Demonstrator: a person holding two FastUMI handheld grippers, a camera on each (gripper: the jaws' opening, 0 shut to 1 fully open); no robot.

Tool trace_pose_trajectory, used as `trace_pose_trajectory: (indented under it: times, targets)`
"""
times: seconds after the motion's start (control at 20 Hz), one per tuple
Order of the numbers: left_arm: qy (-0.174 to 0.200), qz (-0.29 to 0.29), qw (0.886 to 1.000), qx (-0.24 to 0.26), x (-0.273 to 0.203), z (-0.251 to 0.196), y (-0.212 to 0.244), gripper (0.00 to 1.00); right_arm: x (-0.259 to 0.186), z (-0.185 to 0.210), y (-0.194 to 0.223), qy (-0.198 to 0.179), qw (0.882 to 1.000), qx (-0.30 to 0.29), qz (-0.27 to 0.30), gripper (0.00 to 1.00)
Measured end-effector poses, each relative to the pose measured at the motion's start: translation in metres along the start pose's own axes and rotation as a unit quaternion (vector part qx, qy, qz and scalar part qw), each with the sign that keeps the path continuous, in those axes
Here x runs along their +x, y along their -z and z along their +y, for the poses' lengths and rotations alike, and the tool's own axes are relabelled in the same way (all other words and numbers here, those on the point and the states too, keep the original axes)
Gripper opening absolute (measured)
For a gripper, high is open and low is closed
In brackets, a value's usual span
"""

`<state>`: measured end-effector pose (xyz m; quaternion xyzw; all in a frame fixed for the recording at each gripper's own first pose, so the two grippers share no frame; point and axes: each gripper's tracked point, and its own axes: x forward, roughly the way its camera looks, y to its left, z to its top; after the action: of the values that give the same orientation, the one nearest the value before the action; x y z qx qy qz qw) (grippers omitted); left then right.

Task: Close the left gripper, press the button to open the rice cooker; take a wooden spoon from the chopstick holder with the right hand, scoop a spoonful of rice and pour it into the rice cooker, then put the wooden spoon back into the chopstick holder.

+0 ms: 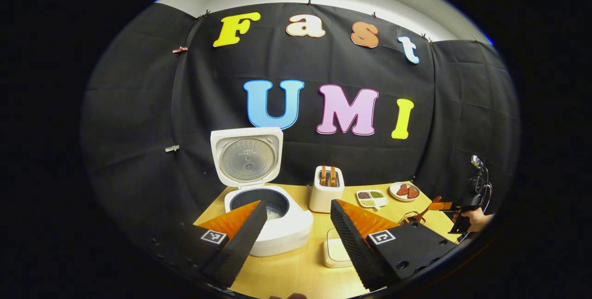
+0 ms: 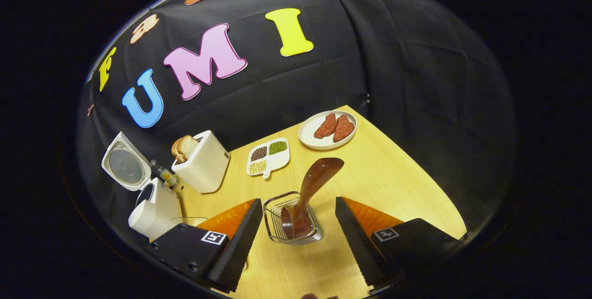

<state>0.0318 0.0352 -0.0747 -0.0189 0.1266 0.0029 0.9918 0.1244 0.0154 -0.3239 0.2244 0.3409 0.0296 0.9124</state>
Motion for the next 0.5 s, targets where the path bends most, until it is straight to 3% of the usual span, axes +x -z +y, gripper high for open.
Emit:
trace_pose_trajectory:
  times: [0.25, 0.5]
  targets:
    - [0.019, -0.019, 1.0, -0.004, 0.002, 0.005, -0.016, 0.96, -0.058, 0.022, -0.032, 0.011, 0.995, -0.064, -0.076, 0.98]
    - [0.028, -0.042, 0.999, -0.004, 0.009, 0.016, -0.04, 0.96, -0.119, 0.065, -0.067, 0.01, 0.981, -0.122, -0.152, 0.98]
